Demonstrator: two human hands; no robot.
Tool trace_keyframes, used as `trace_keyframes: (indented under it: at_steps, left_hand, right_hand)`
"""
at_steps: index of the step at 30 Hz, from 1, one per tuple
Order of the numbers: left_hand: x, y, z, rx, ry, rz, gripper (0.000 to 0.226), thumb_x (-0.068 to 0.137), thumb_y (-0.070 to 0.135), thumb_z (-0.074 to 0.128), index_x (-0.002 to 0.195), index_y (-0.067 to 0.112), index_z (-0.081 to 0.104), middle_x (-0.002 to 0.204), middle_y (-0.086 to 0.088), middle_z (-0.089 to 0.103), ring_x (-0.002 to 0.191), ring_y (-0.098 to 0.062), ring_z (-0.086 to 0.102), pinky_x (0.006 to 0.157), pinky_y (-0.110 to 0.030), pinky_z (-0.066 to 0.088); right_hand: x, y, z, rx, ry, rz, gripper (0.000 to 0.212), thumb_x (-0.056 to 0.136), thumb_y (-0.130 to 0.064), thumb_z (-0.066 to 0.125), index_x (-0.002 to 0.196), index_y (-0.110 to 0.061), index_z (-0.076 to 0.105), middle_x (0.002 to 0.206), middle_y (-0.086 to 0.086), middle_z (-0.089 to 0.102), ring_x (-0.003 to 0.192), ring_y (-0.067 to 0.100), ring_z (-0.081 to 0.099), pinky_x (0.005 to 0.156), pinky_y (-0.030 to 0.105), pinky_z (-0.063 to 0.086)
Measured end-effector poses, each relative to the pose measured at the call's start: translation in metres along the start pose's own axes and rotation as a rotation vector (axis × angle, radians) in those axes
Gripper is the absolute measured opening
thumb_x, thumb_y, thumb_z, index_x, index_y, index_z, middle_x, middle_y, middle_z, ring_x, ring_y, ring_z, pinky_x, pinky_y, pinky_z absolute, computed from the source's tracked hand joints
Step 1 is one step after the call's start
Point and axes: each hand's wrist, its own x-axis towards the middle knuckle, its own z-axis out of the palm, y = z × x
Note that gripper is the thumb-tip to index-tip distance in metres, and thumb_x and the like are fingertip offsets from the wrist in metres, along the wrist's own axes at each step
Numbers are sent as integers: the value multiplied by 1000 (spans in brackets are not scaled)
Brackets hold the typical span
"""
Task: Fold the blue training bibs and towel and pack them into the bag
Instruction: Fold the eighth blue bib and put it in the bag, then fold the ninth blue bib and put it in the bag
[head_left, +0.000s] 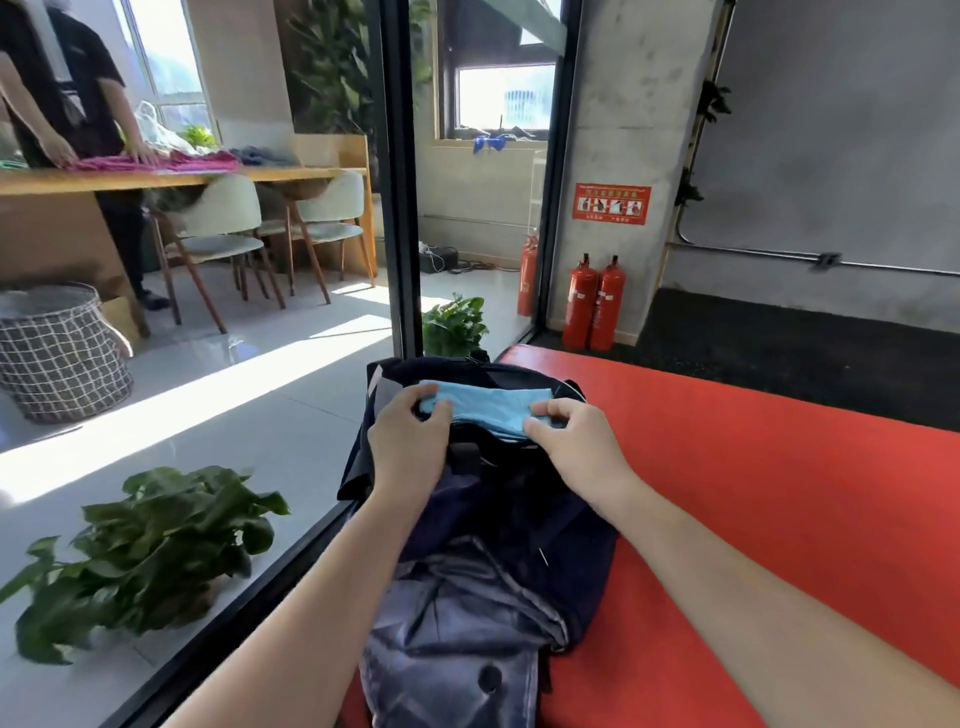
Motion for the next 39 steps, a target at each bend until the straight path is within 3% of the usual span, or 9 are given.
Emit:
trace_keyframes:
  at_steps: [3,5,9,12,16,21,28,34,39]
  left_hand:
    - [36,-4,11,38,-89,-6,28,94,25,65,122,22,69,106,3,66,72,-3,57,64,-1,39]
    - [59,-9,18,19,-152,-56,29,91,25,68,120,22,70,104,5,67,72,0,59,64,-1,42]
    - [95,-27,37,-74,-360,-220,46,70,30,73,116,28,73,98,1,75,82,-22,74,86,-41,61]
    - [108,-36,50,-75,-414,-195,44,75,23,73,118,31,72,101,2,74,86,-21,73,88,-41,60]
    - [117,-38,63,-126,-417,-165,42,85,20,70,126,30,69,112,1,72,98,-18,70,97,-39,55]
    - [111,-41,72,-8,-528,-162,50,103,41,49,149,22,45,144,1,52,130,-19,48,106,-30,35]
    - [89,-42,59,198,-378,8,48,102,47,47,142,22,55,143,-1,56,132,-22,49,111,-35,33]
    - [35,-5,53,205,-244,244,26,97,39,60,118,28,69,125,8,65,121,-15,56,106,-47,43]
    - [-32,40,66,171,-322,431,16,95,30,62,108,29,71,113,13,66,109,-11,59,101,-39,46]
  right_hand:
    - [26,-2,11,-59,-21,49,34,88,-29,71,120,-16,72,116,-3,69,104,16,65,101,36,48]
    - [41,-3,16,-92,-25,70,36,88,-29,70,121,-16,72,110,-3,69,93,17,65,92,32,50]
    - [60,2,20,-225,-92,133,26,88,-23,68,107,-5,75,95,13,73,89,33,67,66,31,45]
    - [69,16,22,-250,-116,181,26,88,-25,67,99,-3,75,105,17,73,100,37,67,81,41,55]
    - [76,20,23,-298,-123,163,33,100,-25,50,128,-18,67,105,2,71,84,22,64,75,29,44]
    - [70,20,20,-325,-204,218,52,106,-33,36,157,-24,30,142,6,56,114,25,61,79,28,38]
    - [48,19,7,-308,-170,73,52,100,-40,52,149,-23,47,153,-5,46,139,19,44,115,33,33]
    - [6,4,-23,-162,-175,11,38,96,-28,62,134,-23,61,123,-8,65,112,10,60,92,20,42]
    - [-41,11,-82,-109,-70,-14,26,95,-19,62,120,-19,67,114,-7,69,97,9,66,72,1,40]
